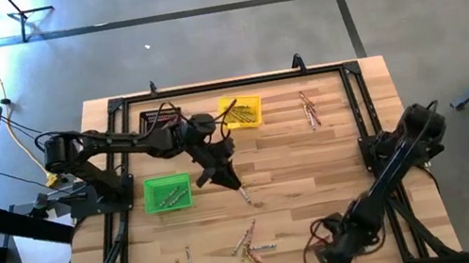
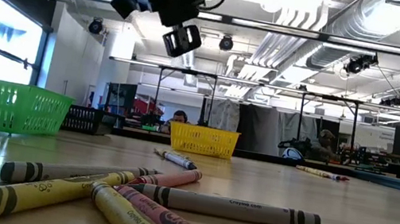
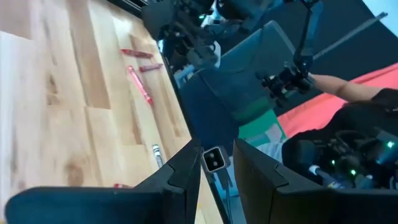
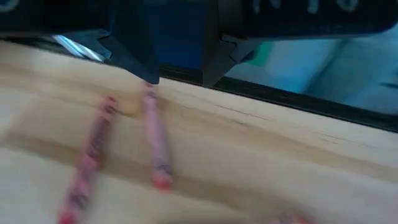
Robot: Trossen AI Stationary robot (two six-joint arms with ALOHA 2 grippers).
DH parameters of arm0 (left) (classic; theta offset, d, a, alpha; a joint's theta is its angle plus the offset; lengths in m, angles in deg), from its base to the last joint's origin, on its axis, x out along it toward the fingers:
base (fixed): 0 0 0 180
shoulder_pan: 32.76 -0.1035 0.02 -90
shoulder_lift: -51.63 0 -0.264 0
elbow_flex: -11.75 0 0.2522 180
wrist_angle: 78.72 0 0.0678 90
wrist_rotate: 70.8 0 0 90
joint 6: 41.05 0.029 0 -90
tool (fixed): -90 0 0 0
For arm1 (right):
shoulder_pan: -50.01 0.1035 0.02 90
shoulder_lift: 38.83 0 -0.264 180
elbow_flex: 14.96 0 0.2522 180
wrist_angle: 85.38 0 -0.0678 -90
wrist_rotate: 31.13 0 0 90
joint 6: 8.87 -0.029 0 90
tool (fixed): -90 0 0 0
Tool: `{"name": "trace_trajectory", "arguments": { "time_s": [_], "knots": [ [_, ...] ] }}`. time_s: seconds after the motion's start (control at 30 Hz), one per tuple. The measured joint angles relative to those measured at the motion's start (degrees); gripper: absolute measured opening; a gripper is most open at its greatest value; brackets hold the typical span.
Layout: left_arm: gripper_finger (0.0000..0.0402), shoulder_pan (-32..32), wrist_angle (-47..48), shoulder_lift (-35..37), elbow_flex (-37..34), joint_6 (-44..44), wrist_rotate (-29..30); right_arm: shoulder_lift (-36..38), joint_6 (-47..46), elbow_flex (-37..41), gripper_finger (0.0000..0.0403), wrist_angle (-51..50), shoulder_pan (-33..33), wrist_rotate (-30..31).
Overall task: Sort crayons
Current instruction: Put the red crayon into the black bin
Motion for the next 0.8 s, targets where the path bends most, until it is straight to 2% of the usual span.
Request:
{"name": "trace_trajectory", "arguments": {
  "time_s": [0.27,0.63,0.8],
  "knots": [
    [0.0080,3.45,-0.04,0.00,0.02,-0.46,3.23,-6.66,0.10,-1.93,0.0110,-0.65,1.05,-1.89],
    [0.0080,6.50,-0.06,0.00,0.01,-2.12,5.98,-8.47,5.84,-2.02,0.0110,-3.53,1.05,-1.41],
    [0.0080,7.49,-0.06,0.00,0.02,-2.14,6.60,-8.49,9.51,-2.02,0.0083,-3.09,1.15,1.08]
  ]
}}
